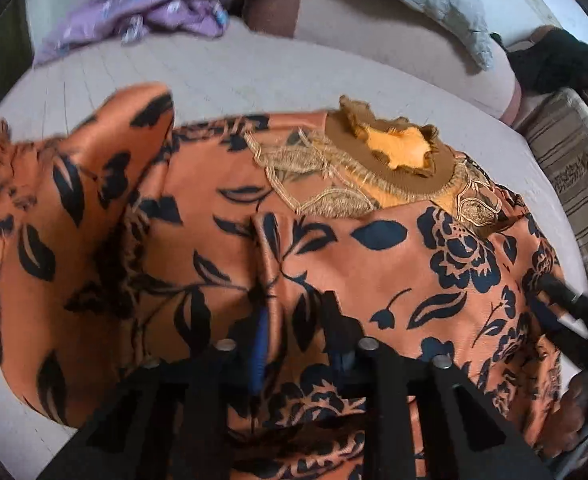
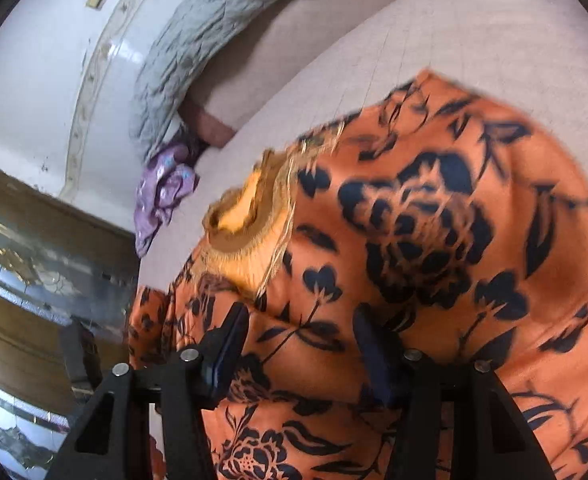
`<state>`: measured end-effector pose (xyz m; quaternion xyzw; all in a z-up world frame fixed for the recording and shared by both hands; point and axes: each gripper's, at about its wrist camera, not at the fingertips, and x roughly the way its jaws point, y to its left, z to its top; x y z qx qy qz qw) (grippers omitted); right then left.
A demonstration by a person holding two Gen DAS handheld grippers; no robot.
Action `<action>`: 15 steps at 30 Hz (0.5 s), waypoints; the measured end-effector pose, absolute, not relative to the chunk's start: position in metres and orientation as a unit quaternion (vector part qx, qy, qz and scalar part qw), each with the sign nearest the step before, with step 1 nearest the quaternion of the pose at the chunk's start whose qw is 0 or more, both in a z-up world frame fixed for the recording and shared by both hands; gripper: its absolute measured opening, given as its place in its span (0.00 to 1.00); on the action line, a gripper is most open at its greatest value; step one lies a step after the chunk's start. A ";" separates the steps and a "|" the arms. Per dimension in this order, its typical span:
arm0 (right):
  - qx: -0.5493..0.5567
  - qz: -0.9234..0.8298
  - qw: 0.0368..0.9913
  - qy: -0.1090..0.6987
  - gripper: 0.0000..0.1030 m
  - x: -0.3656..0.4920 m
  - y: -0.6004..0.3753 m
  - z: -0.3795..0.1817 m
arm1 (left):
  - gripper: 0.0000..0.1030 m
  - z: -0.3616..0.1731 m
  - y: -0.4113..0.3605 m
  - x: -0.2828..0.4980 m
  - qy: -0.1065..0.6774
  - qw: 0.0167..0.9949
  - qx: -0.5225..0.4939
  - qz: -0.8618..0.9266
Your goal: Fold small clothes
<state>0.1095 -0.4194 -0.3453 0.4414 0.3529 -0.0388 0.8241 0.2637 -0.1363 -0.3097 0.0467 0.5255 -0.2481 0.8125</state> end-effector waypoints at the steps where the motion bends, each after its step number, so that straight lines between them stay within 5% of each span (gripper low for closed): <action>1: 0.439 -0.046 0.828 0.346 0.57 0.108 -0.422 -0.342 | 0.05 -0.308 -0.136 0.262 0.519 0.817 0.047 -0.246; 7: 0.457 -0.067 0.827 0.320 0.58 0.099 -0.435 -0.338 | 0.05 -0.275 -0.122 0.259 0.447 0.866 0.051 -0.219; 15: 0.448 -0.038 0.834 0.320 0.63 0.110 -0.422 -0.338 | 0.06 -0.310 -0.115 0.268 0.519 0.826 0.137 -0.170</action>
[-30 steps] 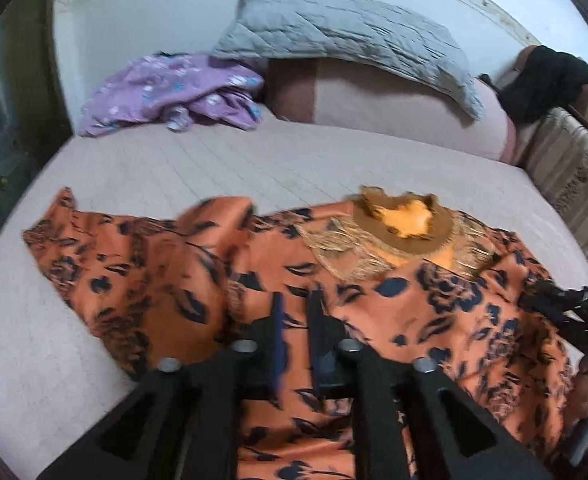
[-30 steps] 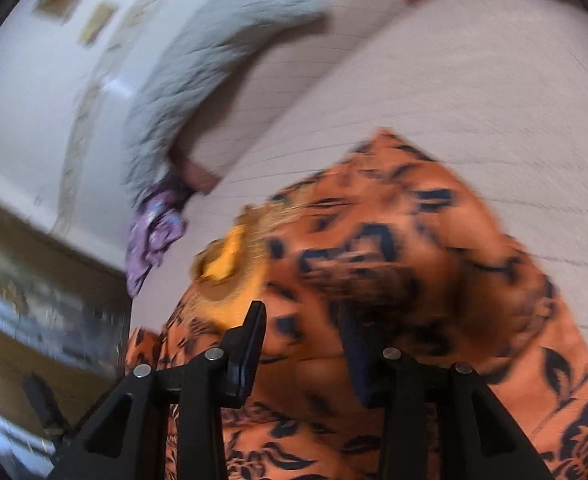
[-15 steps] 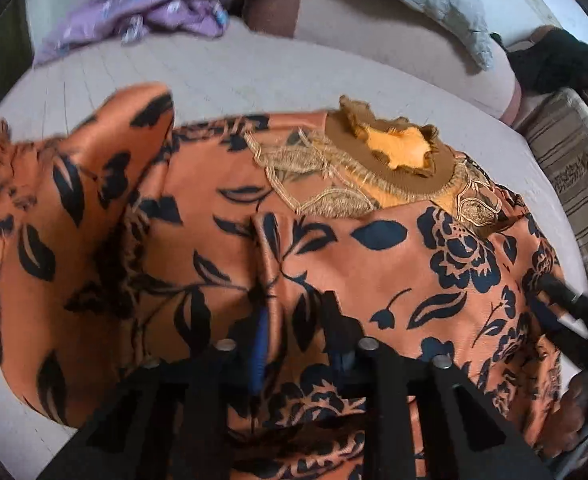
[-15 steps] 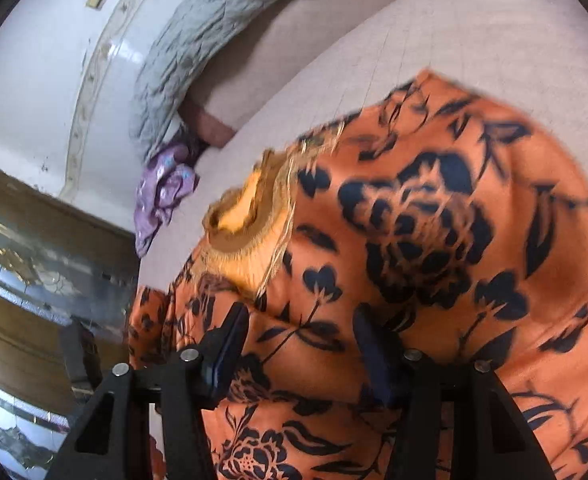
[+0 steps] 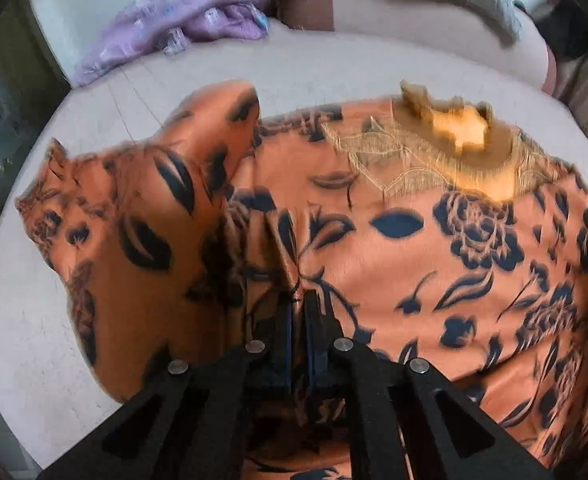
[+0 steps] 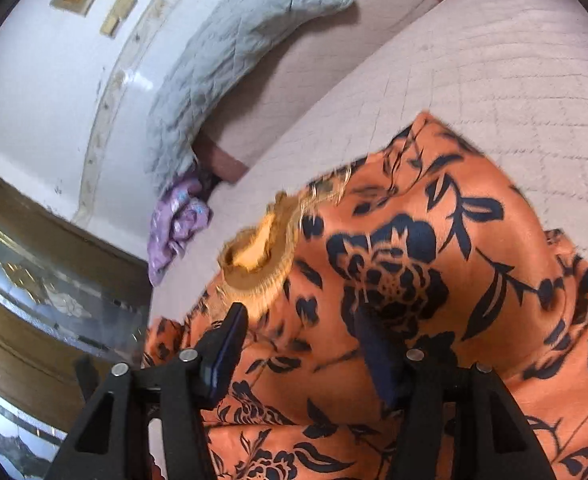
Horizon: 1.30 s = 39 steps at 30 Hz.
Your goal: Fold small clothes
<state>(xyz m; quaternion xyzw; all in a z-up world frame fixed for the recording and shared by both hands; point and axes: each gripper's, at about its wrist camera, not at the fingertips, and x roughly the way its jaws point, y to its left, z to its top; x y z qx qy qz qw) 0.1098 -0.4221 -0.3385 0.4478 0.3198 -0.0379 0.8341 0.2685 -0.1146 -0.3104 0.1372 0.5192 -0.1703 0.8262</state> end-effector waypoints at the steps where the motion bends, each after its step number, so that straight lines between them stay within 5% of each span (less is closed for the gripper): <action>1: 0.448 -0.037 0.826 0.340 0.65 0.115 -0.420 -0.345 | 0.06 -0.307 -0.113 0.269 0.518 0.827 0.131 -0.175; 6: 0.431 -0.038 0.828 0.357 0.66 0.119 -0.414 -0.349 | 0.15 -0.263 -0.074 0.276 0.485 0.845 0.021 -0.225; 8: 0.431 -0.033 0.833 0.344 0.66 0.115 -0.413 -0.346 | 0.42 -0.240 -0.041 0.280 0.436 0.880 -0.006 -0.189; 9: 0.430 -0.032 0.835 0.341 0.66 0.113 -0.412 -0.344 | 0.69 -0.235 -0.027 0.282 0.421 0.892 -0.016 -0.162; 10: 0.428 -0.032 0.836 0.341 0.66 0.112 -0.412 -0.344 | 0.80 -0.231 -0.007 0.285 0.405 0.906 -0.031 -0.119; 19: 0.417 -0.047 0.833 0.361 0.66 0.119 -0.405 -0.353 | 0.80 -0.310 0.118 0.329 0.483 0.826 -0.289 0.024; 23: 0.416 -0.048 0.834 0.360 0.66 0.118 -0.404 -0.354 | 0.81 -0.316 0.117 0.330 0.438 0.840 -0.321 0.002; 32: 0.412 -0.047 0.835 0.361 0.66 0.120 -0.404 -0.355 | 0.75 -0.333 0.103 0.390 0.418 0.875 -0.241 0.026; 34: 0.410 -0.049 0.835 0.363 0.66 0.121 -0.403 -0.355 | 0.34 -0.334 0.102 0.396 0.424 0.878 -0.216 0.043; 36: 0.410 -0.050 0.835 0.364 0.66 0.123 -0.403 -0.355 | 0.09 -0.334 0.104 0.400 0.431 0.873 -0.224 0.036; 39: 0.412 -0.049 0.835 0.361 0.67 0.125 -0.402 -0.352 | 0.09 -0.318 0.094 0.390 0.414 0.886 -0.208 0.020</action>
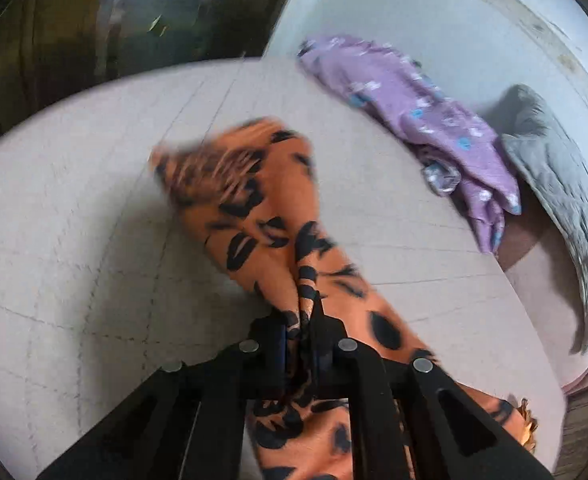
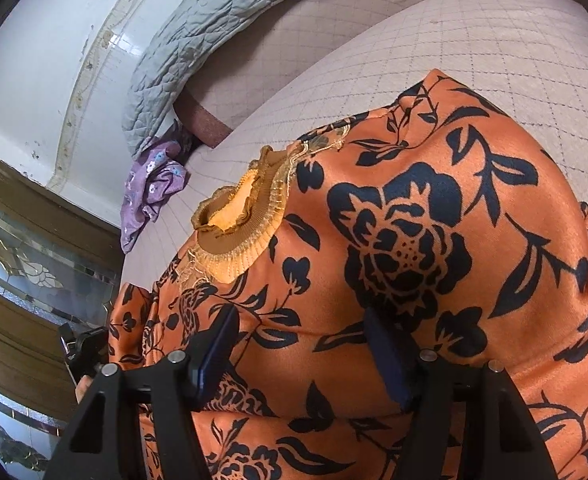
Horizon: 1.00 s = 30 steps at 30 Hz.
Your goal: Fold small clothes
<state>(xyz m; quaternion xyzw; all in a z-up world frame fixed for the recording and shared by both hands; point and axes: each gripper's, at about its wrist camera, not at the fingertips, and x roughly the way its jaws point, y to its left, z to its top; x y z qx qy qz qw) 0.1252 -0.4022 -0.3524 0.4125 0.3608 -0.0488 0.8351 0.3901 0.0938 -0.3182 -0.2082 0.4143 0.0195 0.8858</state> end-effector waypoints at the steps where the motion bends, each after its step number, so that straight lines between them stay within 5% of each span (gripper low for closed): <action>1: 0.413 -0.049 0.836 0.359 0.67 0.125 -0.402 -0.351 | 0.08 -0.305 0.081 0.384 0.400 0.897 -0.186 0.005; 9: 0.413 -0.062 0.852 0.317 0.65 0.106 -0.411 -0.327 | 0.08 -0.218 -0.054 0.313 0.339 0.920 -0.073 -0.182; 15: 0.447 -0.077 0.851 0.264 0.65 0.078 -0.440 -0.304 | 0.10 -0.200 -0.177 0.226 0.345 0.861 0.034 -0.372; 17: 0.456 -0.085 0.850 0.248 0.65 0.068 -0.451 -0.298 | 0.27 -0.199 -0.202 0.196 0.359 0.825 0.077 -0.430; 19: 0.468 -0.094 0.847 0.234 0.66 0.059 -0.461 -0.294 | 0.61 -0.197 -0.208 0.181 0.371 0.805 0.092 -0.453; 24: 0.504 -0.101 0.830 0.217 0.67 0.045 -0.478 -0.296 | 0.83 -0.184 -0.152 0.184 0.345 0.835 -0.012 -0.429; 30: 0.502 -0.067 0.822 0.260 0.67 0.065 -0.466 -0.306 | 0.83 -0.223 -0.086 0.252 0.398 0.888 -0.065 -0.218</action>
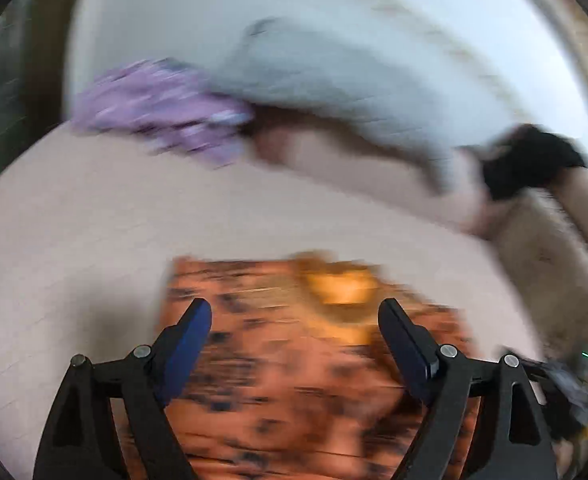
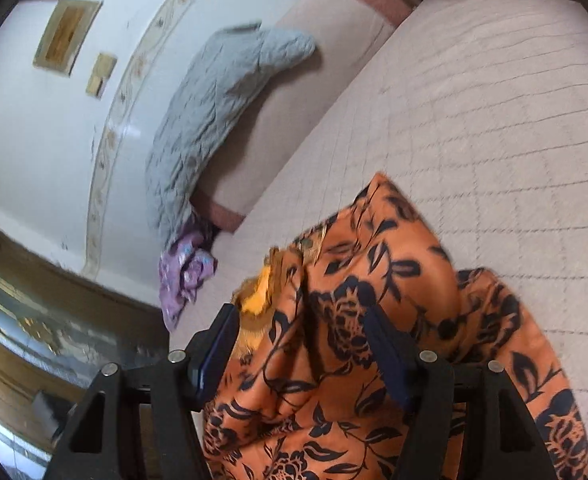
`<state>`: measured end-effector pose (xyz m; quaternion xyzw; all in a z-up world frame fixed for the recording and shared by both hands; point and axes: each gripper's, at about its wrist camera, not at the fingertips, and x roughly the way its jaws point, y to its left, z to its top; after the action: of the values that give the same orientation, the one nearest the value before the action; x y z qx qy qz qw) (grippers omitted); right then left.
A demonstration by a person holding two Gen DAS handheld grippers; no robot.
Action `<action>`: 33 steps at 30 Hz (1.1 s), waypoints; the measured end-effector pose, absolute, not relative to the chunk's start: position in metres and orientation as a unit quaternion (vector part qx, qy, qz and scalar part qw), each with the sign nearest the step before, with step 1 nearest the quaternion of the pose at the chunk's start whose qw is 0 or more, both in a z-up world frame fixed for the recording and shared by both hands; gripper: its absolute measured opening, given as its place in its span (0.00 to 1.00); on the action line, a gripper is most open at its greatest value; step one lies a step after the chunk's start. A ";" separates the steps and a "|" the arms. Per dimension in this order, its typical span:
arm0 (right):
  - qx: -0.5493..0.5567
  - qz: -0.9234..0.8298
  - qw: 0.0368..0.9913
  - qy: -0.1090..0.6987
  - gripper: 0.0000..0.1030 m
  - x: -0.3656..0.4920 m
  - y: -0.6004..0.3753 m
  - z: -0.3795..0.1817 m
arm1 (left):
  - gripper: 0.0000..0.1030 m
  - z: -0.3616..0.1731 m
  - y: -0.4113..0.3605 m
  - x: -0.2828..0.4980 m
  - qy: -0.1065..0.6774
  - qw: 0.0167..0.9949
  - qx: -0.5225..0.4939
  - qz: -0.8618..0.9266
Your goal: Fold small clothes
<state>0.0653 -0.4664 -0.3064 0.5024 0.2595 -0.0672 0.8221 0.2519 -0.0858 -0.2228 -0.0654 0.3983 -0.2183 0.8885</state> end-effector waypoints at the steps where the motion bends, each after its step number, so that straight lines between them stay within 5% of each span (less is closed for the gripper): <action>1: 0.505 -0.056 0.819 0.265 0.67 0.069 -0.463 -0.309 | 0.83 -0.232 -0.082 0.260 0.411 0.891 -0.052 -0.188; 13: 0.480 0.020 0.790 0.380 0.69 0.167 -0.454 -0.336 | 0.83 -0.321 -0.125 0.284 0.529 0.832 0.136 -0.098; 14: 0.472 0.027 0.791 0.389 0.65 0.174 -0.449 -0.340 | 0.83 -0.322 -0.125 0.284 0.529 0.832 0.136 -0.097; 16: 0.437 0.030 0.805 0.399 0.22 0.185 -0.436 -0.344 | 0.83 -0.321 -0.124 0.285 0.525 0.835 0.135 -0.097; 18: 0.398 0.015 0.826 0.400 0.10 0.186 -0.426 -0.338 | 0.82 -0.316 -0.120 0.284 0.523 0.838 0.118 -0.098; 26: 0.398 0.112 0.907 0.078 0.08 0.109 -0.452 -0.246 | 0.82 -0.295 -0.118 0.267 0.467 0.876 0.076 -0.094; 29: 0.454 0.009 0.879 0.146 0.20 0.111 -0.494 -0.288 | 0.82 -0.304 -0.131 0.261 0.475 0.867 0.103 -0.110; 31: 0.536 -0.068 0.820 0.186 0.43 0.102 -0.531 -0.324 | 0.83 -0.311 -0.137 0.256 0.482 0.860 0.122 -0.115; 32: 0.568 -0.095 0.797 0.179 0.72 0.091 -0.544 -0.334 | 0.83 -0.313 -0.142 0.254 0.485 0.857 0.136 -0.112; 33: 0.589 -0.128 0.781 0.163 0.78 0.079 -0.552 -0.340 | 0.83 -0.314 -0.145 0.251 0.484 0.856 0.146 -0.109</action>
<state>0.0791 -0.5524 -0.3402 0.5888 0.1628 -0.1281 0.7813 0.2514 -0.1452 -0.3145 0.1460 0.4839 -0.1085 0.8560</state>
